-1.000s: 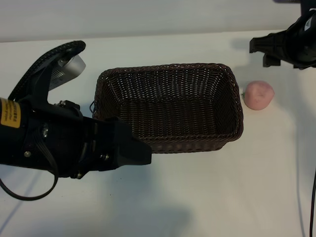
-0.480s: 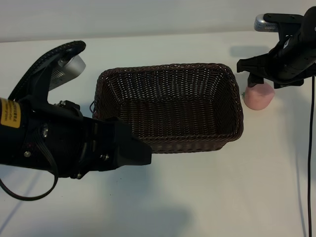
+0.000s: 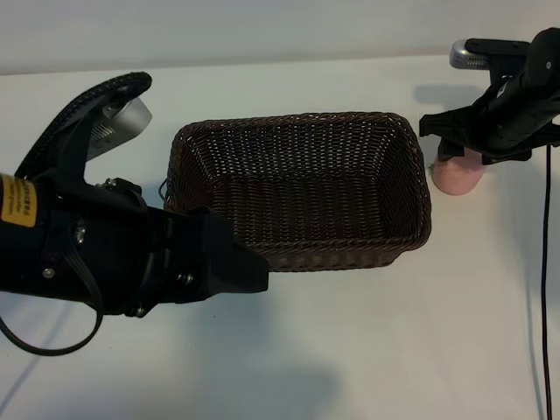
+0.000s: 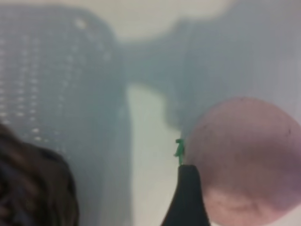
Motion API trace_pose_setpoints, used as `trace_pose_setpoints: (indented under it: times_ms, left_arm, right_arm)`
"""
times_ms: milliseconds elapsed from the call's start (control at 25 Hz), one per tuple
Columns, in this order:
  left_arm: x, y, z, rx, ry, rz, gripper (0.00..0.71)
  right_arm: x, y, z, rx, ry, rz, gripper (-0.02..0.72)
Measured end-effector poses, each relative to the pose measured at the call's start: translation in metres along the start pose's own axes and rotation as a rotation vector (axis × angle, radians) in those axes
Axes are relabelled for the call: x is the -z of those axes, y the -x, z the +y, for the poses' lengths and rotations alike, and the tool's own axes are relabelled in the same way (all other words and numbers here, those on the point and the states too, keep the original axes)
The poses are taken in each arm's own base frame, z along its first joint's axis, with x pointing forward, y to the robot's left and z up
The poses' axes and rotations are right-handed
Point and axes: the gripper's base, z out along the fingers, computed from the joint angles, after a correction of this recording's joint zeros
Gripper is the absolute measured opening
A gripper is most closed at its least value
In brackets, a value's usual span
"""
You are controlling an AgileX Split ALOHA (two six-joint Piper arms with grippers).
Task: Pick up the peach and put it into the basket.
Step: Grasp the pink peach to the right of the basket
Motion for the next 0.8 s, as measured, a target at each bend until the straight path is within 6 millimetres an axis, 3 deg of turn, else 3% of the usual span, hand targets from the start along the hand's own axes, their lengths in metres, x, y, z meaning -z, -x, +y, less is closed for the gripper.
trace_pose_setpoints:
  times_ms: [120,440,640,800]
  left_arm:
    - [0.000,0.000,0.000,0.000,0.000,0.000,0.584]
    - [0.000,0.000,0.000,0.000,0.000,0.000,0.584]
    - [0.000,0.000,0.000,0.000,0.000,0.000,0.584]
    - [0.000,0.000,0.000,0.000,0.000,0.000,0.584]
  right_arm:
    - [-0.006,-0.001,-0.001,-0.001,-0.003,0.004,0.468]
    - [-0.017,-0.003,-0.003,-0.011,-0.009,0.018,0.080]
    - [-0.015,-0.002,-0.003,-0.011,-0.008,0.014,0.041]
    - [0.005,0.002,0.000,-0.004,0.002,-0.016,0.041]
